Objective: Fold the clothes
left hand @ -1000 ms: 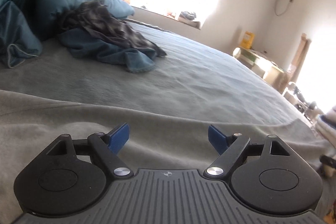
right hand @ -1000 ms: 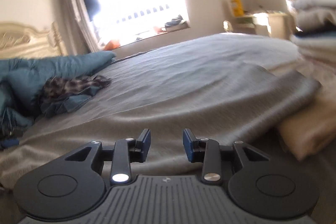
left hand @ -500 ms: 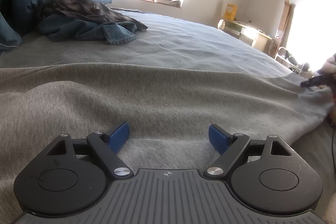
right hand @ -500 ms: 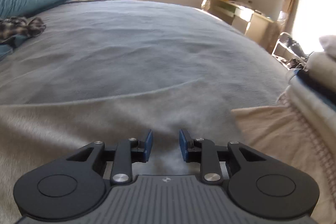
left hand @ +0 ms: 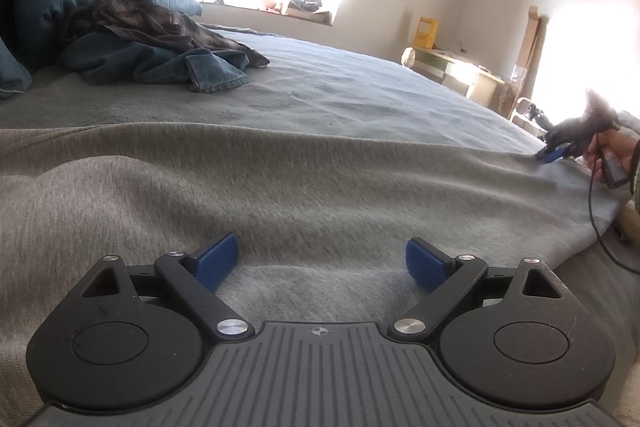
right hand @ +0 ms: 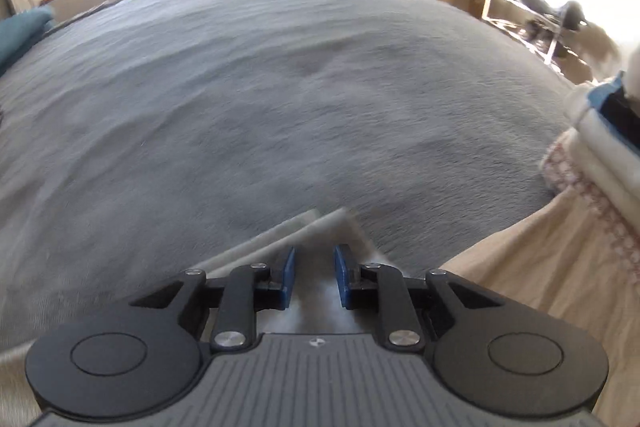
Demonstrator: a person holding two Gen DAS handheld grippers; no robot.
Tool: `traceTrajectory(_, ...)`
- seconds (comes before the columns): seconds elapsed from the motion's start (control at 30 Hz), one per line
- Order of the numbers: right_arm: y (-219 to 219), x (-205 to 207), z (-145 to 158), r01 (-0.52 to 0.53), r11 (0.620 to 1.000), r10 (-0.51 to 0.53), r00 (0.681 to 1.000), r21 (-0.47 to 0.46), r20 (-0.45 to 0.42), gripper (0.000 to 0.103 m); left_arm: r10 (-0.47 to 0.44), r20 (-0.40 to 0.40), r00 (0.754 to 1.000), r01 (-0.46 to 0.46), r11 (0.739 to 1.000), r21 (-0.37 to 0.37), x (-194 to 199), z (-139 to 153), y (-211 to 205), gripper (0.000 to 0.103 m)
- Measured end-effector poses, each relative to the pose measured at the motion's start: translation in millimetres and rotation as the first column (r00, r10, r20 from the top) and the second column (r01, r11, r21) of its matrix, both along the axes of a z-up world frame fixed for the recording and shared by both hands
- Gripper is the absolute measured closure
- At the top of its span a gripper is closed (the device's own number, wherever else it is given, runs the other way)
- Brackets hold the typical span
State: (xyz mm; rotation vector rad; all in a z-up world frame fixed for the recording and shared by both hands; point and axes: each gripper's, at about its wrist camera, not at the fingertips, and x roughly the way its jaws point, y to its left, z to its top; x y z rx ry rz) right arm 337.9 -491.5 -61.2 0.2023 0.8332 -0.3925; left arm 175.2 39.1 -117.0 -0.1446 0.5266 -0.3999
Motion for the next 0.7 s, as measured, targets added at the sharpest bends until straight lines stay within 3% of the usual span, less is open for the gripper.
traceTrajectory(0.07,2.6,-9.8,16.4,-0.049,0.998,0.047,0.997,0.048,0.054,0.076,0.001,0.0,1.0,-0.001,1.0,0.001,0.3,-0.1,-0.5,0.011)
traceTrajectory(0.13,21.9,-18.0,23.4,-0.174,0.978,0.167,0.984,0.116,0.069,0.076,0.001,0.001,1.0,-0.001,1.0,0.004,0.2,-0.3,-1.4,0.01)
traceTrajectory(0.2,43.0,-18.0,16.2,-0.28,0.948,0.283,0.959,0.152,0.002,0.07,0.0,0.002,1.0,0.0,1.0,0.006,0.4,-0.5,-1.8,0.009)
traceTrajectory(0.27,52.5,-11.6,-0.6,-0.307,0.943,0.318,0.945,0.131,-0.074,0.07,0.0,0.002,1.0,0.0,1.0,0.006,1.0,-0.6,-1.3,0.009)
traceTrajectory(0.37,28.5,3.0,-20.6,-0.193,0.977,0.201,0.976,0.093,-0.088,0.073,-0.002,0.002,1.0,0.002,1.0,0.002,0.7,-0.4,-0.6,0.009)
traceTrajectory(0.43,1.6,-4.4,-6.6,-0.041,0.997,0.04,0.999,0.062,0.003,0.074,-0.003,0.001,1.0,0.003,1.0,-0.004,0.8,-0.5,0.5,0.009)
traceTrajectory(0.5,-22.7,-20.5,12.3,0.107,0.994,-0.109,0.989,0.026,0.103,0.073,-0.004,0.0,1.0,0.004,1.0,-0.012,0.9,-0.7,1.2,0.009)
traceTrajectory(0.6,-52.7,-81.5,43.5,0.15,0.986,-0.162,0.956,0.066,0.243,0.07,-0.008,0.0,1.0,0.008,1.0,-0.008,1.8,-1.4,0.1,0.007)
traceTrajectory(0.7,-63.8,-148.8,58.8,0.082,0.988,-0.119,0.945,0.129,0.304,0.068,-0.009,-0.001,1.0,0.009,1.0,-0.003,2.9,-1.7,-1.4,0.006)
